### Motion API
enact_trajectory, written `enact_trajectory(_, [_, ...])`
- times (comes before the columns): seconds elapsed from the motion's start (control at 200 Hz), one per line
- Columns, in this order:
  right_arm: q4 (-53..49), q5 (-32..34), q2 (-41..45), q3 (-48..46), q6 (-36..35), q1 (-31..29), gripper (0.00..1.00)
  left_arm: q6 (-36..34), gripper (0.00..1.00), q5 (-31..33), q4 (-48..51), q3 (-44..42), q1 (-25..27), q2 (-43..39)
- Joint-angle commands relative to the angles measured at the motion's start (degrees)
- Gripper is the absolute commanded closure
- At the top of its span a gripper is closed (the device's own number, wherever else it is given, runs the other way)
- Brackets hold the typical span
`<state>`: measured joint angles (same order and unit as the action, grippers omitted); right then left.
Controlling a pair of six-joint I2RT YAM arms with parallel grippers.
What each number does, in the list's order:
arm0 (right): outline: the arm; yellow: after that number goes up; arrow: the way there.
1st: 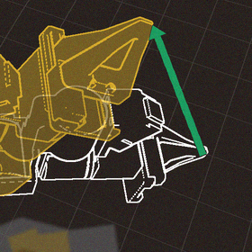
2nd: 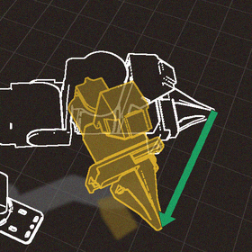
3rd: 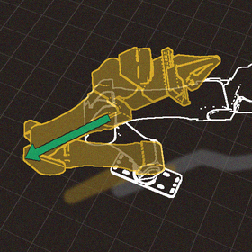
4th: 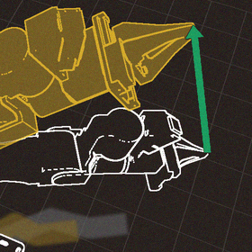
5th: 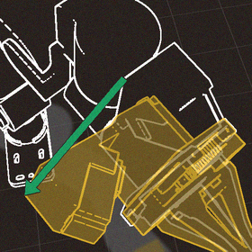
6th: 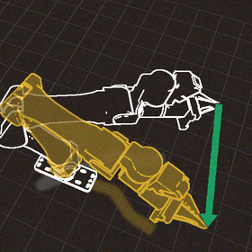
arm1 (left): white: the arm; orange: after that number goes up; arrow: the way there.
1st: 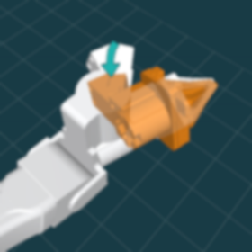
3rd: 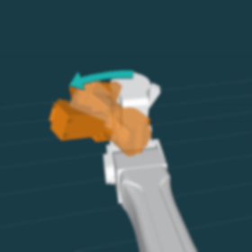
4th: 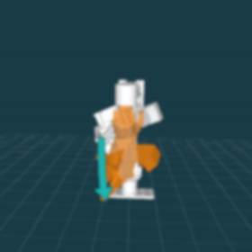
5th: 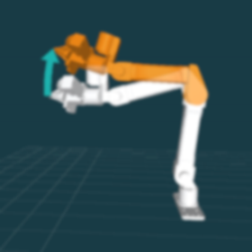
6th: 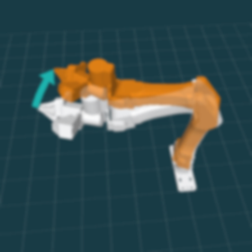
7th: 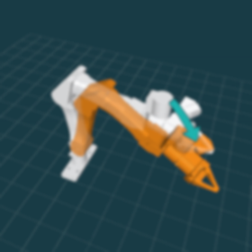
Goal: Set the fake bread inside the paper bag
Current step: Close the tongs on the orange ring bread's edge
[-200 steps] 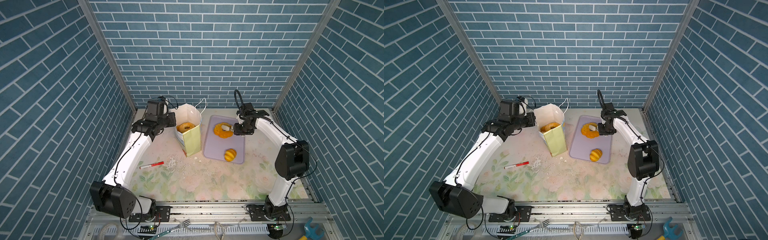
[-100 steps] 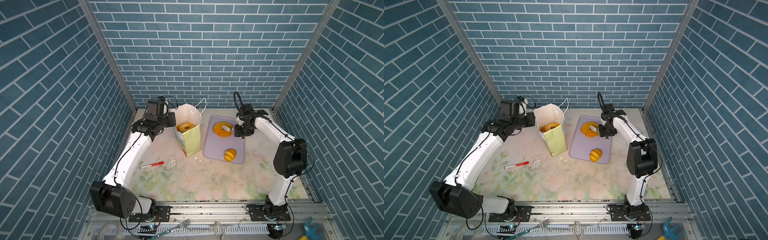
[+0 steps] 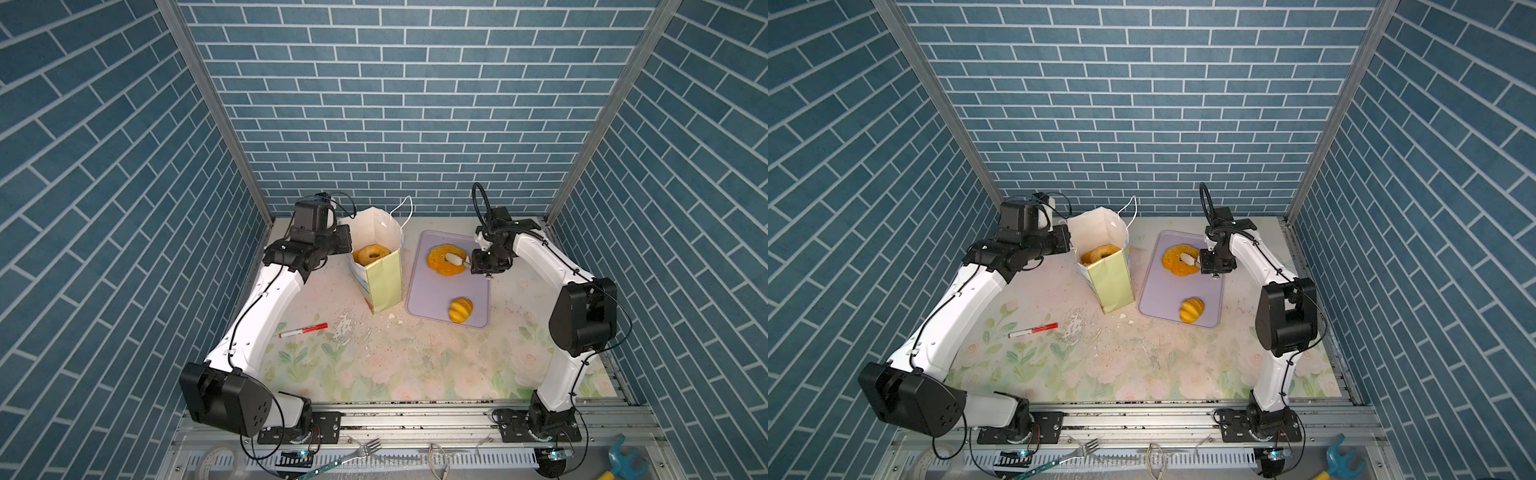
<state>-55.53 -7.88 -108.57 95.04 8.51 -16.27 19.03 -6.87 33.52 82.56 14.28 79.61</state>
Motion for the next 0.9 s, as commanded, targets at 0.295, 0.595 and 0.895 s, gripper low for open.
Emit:
enact_trajectory(0.295, [0.2, -6.7, -1.0, -0.2, -0.7, 1.7, 0.66, -0.5, 1.0, 0.2, -0.2, 0.1, 0.0, -0.1])
enact_trajectory(0.595, [1.6, -6.1, 1.9, -1.6, -1.0, 2.4, 0.84, -0.3, 1.0, 0.4, -0.3, 0.1, 0.0, -0.2])
enact_trajectory(0.895, [3.5, -4.8, 7.7, -4.0, -0.8, 2.7, 0.93, -0.2, 1.0, 0.5, -0.4, 0.1, 0.0, -0.2])
